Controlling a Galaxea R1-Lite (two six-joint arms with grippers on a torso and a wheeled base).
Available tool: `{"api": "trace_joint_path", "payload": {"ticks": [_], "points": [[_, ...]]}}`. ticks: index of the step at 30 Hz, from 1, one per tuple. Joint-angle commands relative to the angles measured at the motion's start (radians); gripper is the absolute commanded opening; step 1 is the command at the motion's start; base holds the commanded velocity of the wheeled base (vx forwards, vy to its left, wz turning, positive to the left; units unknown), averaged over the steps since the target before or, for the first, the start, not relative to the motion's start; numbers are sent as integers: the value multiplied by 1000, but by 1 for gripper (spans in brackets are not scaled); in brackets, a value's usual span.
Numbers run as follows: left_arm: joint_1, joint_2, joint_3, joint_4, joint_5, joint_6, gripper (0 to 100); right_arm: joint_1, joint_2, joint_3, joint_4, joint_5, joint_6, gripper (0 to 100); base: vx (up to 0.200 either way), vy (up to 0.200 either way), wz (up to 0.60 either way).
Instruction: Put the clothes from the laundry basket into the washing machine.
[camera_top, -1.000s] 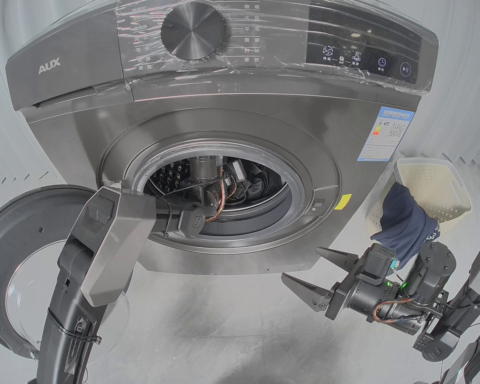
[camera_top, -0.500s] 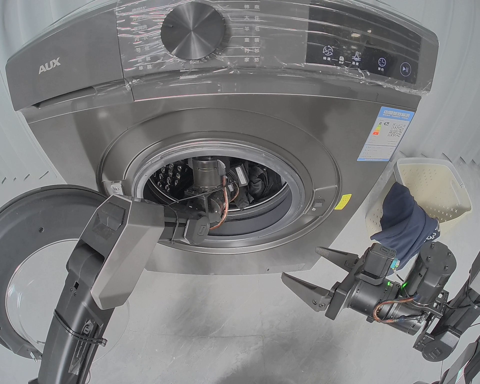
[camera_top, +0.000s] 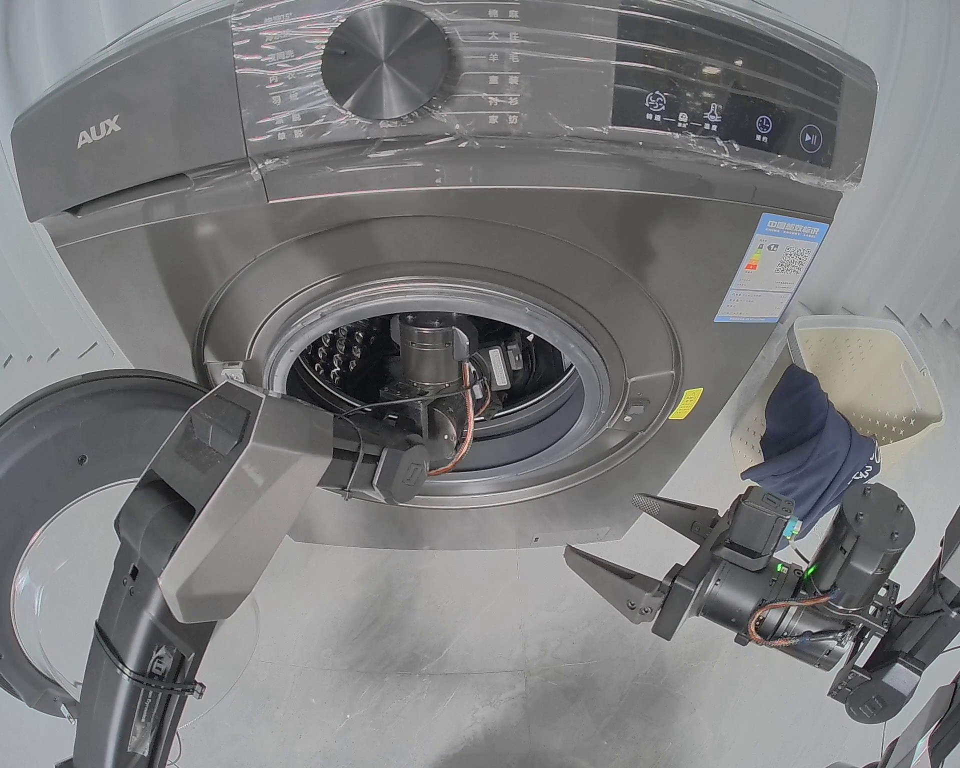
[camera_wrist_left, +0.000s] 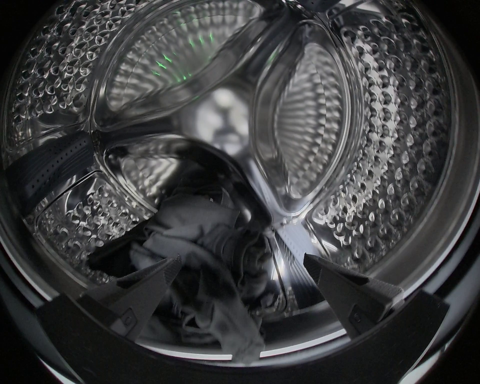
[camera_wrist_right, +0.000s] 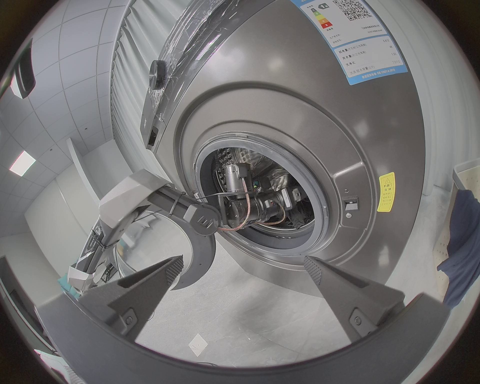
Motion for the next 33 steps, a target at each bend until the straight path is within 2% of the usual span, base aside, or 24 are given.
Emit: {"api": "trace_joint_path", "payload": {"ticks": [1, 2, 3, 5, 7, 10, 12, 13, 14, 17, 21, 23, 26, 28, 33], "points": [[-62, -200, 365, -43, -1, 23, 100, 0, -7, 11, 0, 1, 0, 100, 0, 0, 0], [-68, -212, 403, -61, -2, 31, 100, 2, -7, 12, 0, 1, 0, 100, 0, 0, 0], [-88, -252, 517, -127, -8, 49, 100, 0, -8, 15, 0, 1, 0, 100, 0, 0, 0], [-105, -277, 596, -193, -14, 62, 100, 2, -14, 17, 2, 1, 0, 100, 0, 0, 0], [-130, -303, 708, -291, -19, 86, 100, 2, -27, 32, 2, 2, -1, 100, 0, 0, 0], [-147, -347, 848, -365, -17, 126, 100, 20, -48, 72, 2, 2, -3, 100, 0, 0, 0], [-168, -389, 932, -402, -17, 128, 100, 26, -74, 95, 2, 2, -6, 100, 0, 0, 0], [-168, -389, 932, -402, -17, 128, 100, 26, -77, 97, 2, 2, -6, 100, 0, 0, 0], [-190, -445, 1006, -420, -17, 128, 100, 25, -112, 112, 4, -2, -9, 100, 0, 0, 0], [-220, -542, 1109, -426, -17, 128, 100, 16, -172, 144, 4, -9, -9, 100, 0, 0, 0], [-246, -706, 1262, -439, -19, 118, 100, 5, -263, 199, 11, -53, -9, 100, 0, 0, 0], [-245, -764, 1319, -459, -17, 121, 100, -9, -292, 230, 13, -78, -9, 100, 0, 0, 0], [-242, -847, 1411, -497, -11, 132, 100, -58, -329, 250, 34, -91, -7, 100, -133, 0, 0], [-232, -928, 1480, -511, -11, 138, 100, -103, -367, 250, 82, -108, -12, 100, -200, 0, 0], [-174, -1102, 1612, -508, -20, 175, 100, -156, -502, 250, 238, -124, -26, 100, -200, 0, 0]]}}
